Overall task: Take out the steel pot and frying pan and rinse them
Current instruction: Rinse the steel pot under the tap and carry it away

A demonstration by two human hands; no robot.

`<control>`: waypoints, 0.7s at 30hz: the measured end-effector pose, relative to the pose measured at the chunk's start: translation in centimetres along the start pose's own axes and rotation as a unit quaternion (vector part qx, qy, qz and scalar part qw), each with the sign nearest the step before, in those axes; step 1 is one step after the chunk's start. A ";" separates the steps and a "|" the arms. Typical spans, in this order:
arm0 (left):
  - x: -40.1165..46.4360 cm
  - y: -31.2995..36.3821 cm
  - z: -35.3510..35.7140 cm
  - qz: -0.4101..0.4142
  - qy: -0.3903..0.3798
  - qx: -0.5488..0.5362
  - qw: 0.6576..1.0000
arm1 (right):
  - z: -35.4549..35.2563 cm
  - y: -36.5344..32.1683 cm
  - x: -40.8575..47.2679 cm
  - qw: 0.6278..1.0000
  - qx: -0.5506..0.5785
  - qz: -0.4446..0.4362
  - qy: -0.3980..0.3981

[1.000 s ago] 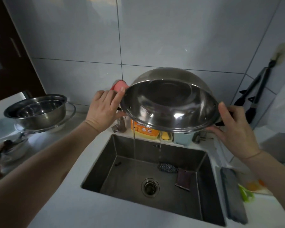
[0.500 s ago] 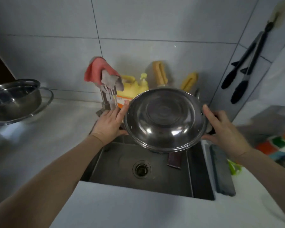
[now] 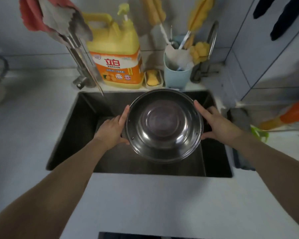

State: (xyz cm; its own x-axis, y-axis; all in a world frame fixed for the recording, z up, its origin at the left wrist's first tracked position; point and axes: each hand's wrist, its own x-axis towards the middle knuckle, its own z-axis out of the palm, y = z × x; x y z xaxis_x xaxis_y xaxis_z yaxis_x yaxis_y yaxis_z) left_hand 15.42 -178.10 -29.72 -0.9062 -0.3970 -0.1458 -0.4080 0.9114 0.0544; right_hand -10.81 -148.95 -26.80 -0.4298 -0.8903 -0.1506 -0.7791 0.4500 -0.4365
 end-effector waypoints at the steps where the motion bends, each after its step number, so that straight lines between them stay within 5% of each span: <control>1: 0.4 -0.1 0.9 0.001 -0.017 -0.004 1.000 | 0.7 0.6 0.6 1.000 0.004 0.007 -0.015; 12: 3.1 -2.1 10.5 -0.032 -0.240 -0.185 0.952 | 8.3 5.9 8.3 0.967 0.057 0.078 -0.234; 21: 4.4 -2.7 12.2 -0.044 -0.262 -0.227 0.937 | 12.9 7.9 8.9 0.964 0.092 0.087 -0.233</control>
State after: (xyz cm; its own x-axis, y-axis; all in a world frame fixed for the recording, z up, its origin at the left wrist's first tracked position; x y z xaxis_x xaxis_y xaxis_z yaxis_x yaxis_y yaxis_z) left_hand 13.91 -180.92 -42.50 -0.7357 -0.2523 -0.6285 -0.5922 0.6899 0.4163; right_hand -14.88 -154.17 -43.06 -0.2617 -0.7561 -0.5999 -0.6002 0.6143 -0.5123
